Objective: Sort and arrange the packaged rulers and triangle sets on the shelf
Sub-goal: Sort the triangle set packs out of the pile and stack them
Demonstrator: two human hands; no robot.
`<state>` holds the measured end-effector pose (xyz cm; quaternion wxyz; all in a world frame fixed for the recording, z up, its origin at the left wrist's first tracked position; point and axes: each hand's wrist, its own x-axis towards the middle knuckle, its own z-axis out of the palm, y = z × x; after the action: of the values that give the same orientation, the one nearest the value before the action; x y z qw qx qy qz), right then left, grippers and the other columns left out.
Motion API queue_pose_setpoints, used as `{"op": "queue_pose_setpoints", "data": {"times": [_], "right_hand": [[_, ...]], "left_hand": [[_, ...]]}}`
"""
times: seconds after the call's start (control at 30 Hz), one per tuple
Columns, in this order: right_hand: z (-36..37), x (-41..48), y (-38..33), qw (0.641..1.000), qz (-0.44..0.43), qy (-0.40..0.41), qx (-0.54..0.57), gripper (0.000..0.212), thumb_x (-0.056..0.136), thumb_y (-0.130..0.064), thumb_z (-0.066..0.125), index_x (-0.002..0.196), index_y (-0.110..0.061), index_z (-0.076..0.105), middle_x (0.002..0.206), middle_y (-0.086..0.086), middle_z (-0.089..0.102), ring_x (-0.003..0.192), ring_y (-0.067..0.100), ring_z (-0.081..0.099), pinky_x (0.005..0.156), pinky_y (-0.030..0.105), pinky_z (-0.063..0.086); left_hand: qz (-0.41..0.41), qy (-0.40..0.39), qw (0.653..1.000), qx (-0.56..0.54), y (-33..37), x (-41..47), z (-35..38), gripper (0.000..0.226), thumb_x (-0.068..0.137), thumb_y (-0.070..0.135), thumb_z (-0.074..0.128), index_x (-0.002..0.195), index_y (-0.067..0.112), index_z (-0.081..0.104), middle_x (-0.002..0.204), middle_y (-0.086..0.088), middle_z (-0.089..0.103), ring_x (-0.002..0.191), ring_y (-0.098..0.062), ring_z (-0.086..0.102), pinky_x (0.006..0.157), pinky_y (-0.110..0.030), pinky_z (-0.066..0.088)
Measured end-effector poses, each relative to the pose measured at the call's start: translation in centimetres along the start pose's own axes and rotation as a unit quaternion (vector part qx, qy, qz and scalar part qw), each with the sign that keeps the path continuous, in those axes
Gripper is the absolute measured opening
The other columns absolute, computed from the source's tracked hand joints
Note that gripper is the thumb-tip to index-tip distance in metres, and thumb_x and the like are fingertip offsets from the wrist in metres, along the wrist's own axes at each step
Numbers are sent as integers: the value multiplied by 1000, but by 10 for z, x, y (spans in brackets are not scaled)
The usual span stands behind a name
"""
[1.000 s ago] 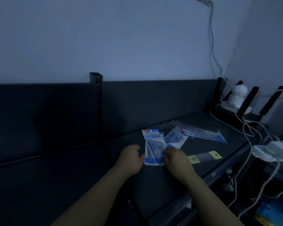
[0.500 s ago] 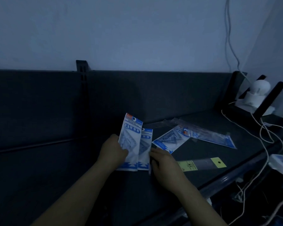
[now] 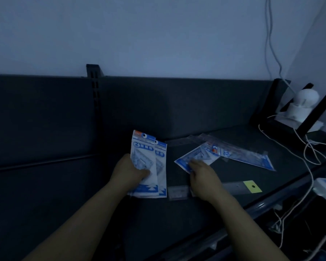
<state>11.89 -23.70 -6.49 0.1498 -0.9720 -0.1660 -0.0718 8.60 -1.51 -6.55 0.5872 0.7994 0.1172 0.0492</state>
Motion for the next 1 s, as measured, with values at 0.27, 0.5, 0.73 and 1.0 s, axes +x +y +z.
{"op": "queue_pose_setpoints", "data": {"times": [0.27,0.5,0.73,1.0], "right_hand": [[-2,-8,-16,982,-22,-19,189,20,93,-13,50,100,-7,68,107,0,67,101,17,61,80,21,45],[-1,-3,-28,985,31,-69,156,45,86,-24,62,129,-12,53,127,4,55,119,21,50,87,22,37],[-5,-5,-33,969,55,-91,224,68,83,-28,69,143,-19,39,143,-3,45,126,12,45,88,16,34],[-5,2,-57,911,46,-4,411,36,83,-15,71,115,-22,56,97,-6,67,77,1,63,57,11,50]], "left_hand": [[39,14,998,-36,3,-6,0,30,82,1,68,83,28,55,88,8,61,77,-2,56,61,-17,43],[-11,-10,997,-81,12,-5,11,29,80,-10,62,82,19,62,92,-5,67,80,-14,62,65,-25,50],[-53,-56,981,-176,15,-11,17,27,80,-14,62,87,11,65,94,-12,71,84,-24,67,73,-35,57],[-23,-13,978,-209,28,-17,-6,31,84,-9,63,107,11,62,104,-12,69,95,-27,66,81,-43,56]]}}
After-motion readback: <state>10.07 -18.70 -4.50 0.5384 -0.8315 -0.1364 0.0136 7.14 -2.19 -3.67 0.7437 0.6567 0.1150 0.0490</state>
